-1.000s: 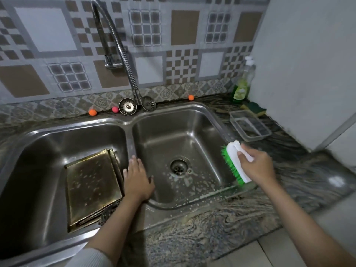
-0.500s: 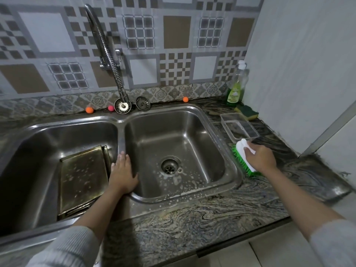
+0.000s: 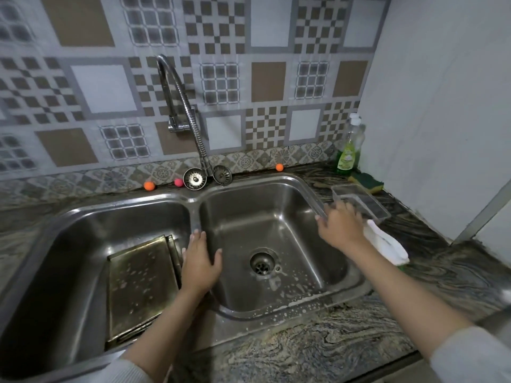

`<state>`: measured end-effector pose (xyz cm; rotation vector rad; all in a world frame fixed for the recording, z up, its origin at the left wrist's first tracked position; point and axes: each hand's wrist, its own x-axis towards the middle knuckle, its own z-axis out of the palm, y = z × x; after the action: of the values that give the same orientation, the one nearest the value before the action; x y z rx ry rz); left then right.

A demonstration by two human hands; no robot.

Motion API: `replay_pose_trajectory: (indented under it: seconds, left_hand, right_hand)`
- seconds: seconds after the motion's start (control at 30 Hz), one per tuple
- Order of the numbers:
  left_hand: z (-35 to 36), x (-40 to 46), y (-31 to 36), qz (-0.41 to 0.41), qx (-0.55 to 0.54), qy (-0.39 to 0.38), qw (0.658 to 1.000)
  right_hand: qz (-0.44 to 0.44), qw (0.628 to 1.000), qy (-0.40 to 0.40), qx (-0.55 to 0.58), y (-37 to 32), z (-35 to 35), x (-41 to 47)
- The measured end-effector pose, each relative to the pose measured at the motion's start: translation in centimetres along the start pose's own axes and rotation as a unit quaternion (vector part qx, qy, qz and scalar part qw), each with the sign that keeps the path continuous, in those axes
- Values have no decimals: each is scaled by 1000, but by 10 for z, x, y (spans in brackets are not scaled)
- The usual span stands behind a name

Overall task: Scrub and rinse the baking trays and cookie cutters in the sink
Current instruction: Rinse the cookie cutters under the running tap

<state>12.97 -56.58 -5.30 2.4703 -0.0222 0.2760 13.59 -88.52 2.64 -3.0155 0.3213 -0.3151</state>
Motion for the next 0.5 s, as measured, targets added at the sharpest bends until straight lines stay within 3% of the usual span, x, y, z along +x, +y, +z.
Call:
replay_pose_trajectory:
  seconds: [0.1,0.27,0.37,0.5]
  left_hand:
    - [-34,26,27,40,-84,101,991]
    - [-105,67,80,126,-182,265,939]
    - [-131,97,105,143,-147,292,934]
    - [-138,133,121,125,-84,272,951]
  right_hand:
    - [-61,992,22,104,-62,-4,18]
    - [-113,971,39,208,-150,-25,46]
    - [-141,956,34,257,-184,-41,64]
    - [-149,956,23,250,-211,-49,98]
